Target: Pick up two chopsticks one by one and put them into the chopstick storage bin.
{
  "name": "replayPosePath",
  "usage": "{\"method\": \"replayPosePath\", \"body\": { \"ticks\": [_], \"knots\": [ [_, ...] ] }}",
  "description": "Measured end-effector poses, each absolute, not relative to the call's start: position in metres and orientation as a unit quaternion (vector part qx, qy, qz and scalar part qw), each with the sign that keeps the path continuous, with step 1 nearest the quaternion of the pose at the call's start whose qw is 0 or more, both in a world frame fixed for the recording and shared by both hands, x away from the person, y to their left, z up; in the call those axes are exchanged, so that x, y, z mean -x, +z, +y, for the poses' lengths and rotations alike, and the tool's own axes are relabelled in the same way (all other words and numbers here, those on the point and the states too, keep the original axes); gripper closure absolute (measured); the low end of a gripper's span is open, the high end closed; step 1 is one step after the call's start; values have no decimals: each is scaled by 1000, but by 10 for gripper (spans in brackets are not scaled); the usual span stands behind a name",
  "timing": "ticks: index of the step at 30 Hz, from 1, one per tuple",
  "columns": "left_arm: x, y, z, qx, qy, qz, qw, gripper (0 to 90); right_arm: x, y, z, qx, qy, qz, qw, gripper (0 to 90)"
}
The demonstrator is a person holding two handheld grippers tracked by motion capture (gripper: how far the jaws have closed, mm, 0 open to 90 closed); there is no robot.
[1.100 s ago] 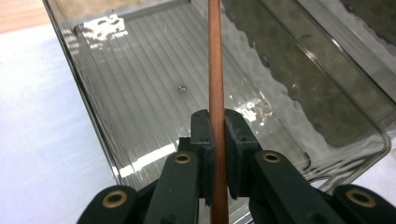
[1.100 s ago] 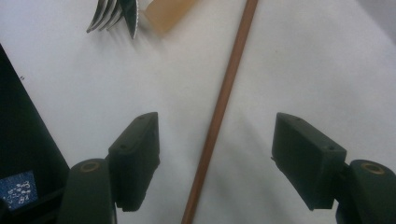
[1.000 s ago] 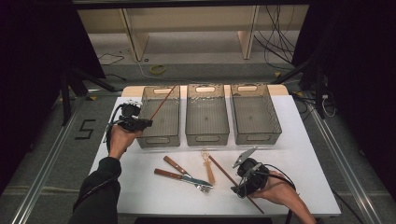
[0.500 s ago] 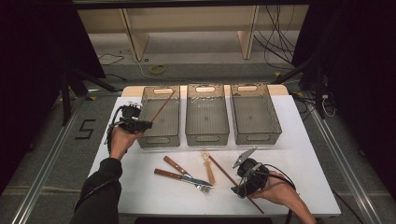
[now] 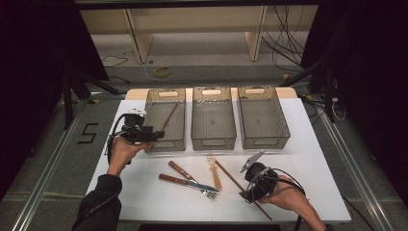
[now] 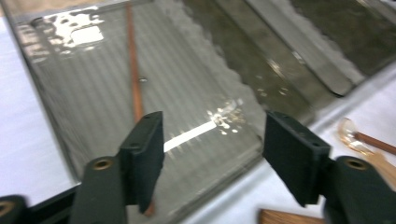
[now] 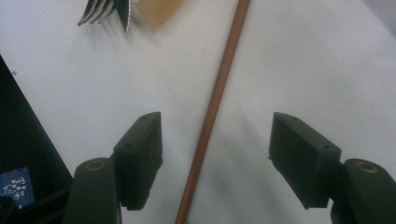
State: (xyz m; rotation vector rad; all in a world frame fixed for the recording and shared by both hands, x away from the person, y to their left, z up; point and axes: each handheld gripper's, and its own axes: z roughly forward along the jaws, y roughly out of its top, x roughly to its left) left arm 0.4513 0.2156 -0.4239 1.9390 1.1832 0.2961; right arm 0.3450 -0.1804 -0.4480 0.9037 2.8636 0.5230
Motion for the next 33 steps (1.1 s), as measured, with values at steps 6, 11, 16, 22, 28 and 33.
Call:
{"method": "replayPosePath", "body": {
  "ticks": [6, 11, 16, 22, 28, 33],
  "knots": [
    [-434, -429, 211, -775, 123, 442, 434, 276, -347, -450, -177, -300, 152, 941, 37, 463],
    [-422, -427, 211, -767, 122, 434, 457, 251, -349, -450, -171, -293, 134, 946, 33, 536],
    [-407, -424, 204, -764, 121, 418, 476, 230, -355, -451, -167, -289, 125, 948, 32, 593],
    [-393, -427, 197, -766, 125, 405, 483, 221, -358, -453, -164, -287, 113, 951, 27, 637],
    [-385, -433, 194, -772, 115, 401, 480, 214, -359, -454, -162, -280, 104, 954, 24, 668],
    [-377, -436, 186, -778, 111, 391, 479, 213, -361, -456, -159, -273, 94, 957, 29, 691]
  ]
}}
